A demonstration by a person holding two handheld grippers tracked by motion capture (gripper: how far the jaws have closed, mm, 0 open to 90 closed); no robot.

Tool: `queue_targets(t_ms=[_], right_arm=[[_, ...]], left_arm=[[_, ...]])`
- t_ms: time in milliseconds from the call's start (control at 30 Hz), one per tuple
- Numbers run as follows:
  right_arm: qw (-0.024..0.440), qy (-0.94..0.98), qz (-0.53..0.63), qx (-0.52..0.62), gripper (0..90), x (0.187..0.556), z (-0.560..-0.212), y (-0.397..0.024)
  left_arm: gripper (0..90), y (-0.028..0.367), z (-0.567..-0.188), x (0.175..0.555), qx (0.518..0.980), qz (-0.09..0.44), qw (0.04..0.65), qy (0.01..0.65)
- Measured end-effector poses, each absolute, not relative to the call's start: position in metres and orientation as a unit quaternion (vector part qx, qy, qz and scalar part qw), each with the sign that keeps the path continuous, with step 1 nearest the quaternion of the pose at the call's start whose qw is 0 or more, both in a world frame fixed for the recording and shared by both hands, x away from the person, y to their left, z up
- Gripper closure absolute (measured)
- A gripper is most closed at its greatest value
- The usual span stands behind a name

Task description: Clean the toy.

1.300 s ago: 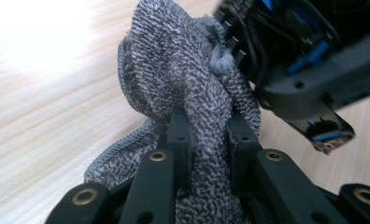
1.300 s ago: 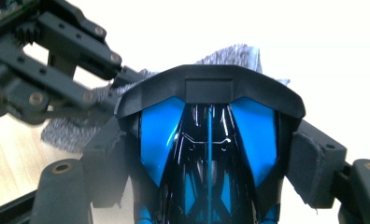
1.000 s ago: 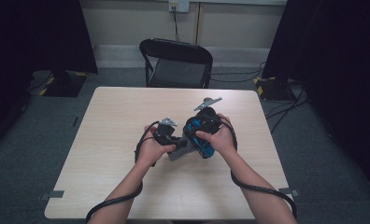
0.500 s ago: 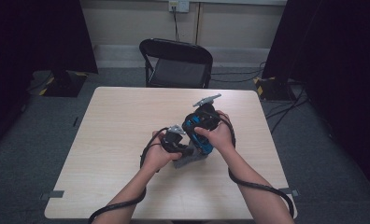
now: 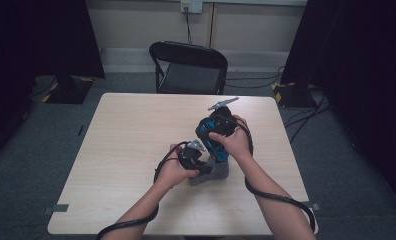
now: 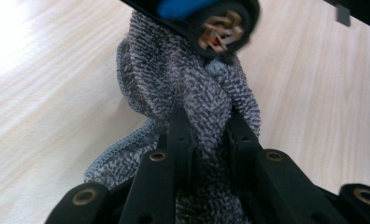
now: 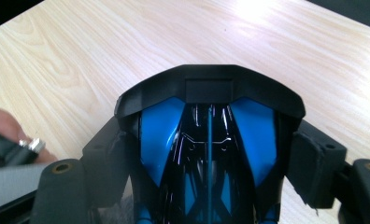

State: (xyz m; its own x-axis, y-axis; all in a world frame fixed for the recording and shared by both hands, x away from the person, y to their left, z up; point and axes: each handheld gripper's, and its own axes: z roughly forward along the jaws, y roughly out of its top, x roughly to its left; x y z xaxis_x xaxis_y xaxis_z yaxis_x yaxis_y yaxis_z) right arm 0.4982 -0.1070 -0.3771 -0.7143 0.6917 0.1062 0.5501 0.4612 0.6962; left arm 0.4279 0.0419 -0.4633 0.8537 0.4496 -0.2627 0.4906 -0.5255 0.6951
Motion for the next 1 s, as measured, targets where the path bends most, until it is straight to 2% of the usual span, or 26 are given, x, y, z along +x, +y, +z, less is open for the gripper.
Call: queue_targets(t_ms=[333,700,1000], right_arm=[[0.101,0.842,0.374,0.375,25.4,0.503,-0.372,-0.116],[0.098,0.844,0.378,0.369,25.4,0.494,-0.373,-0.124],[0.094,0.85,0.371,0.363,25.4,0.488,-0.381,-0.125]], left_arm=[[75.5,0.046,-0.463,0.428,0.876,-0.024,0.401,0.268],[75.5,0.104,-0.445,0.46,0.842,0.031,0.405,0.355],[75.5,0.116,-0.439,0.468,0.831,0.039,0.412,0.372]])
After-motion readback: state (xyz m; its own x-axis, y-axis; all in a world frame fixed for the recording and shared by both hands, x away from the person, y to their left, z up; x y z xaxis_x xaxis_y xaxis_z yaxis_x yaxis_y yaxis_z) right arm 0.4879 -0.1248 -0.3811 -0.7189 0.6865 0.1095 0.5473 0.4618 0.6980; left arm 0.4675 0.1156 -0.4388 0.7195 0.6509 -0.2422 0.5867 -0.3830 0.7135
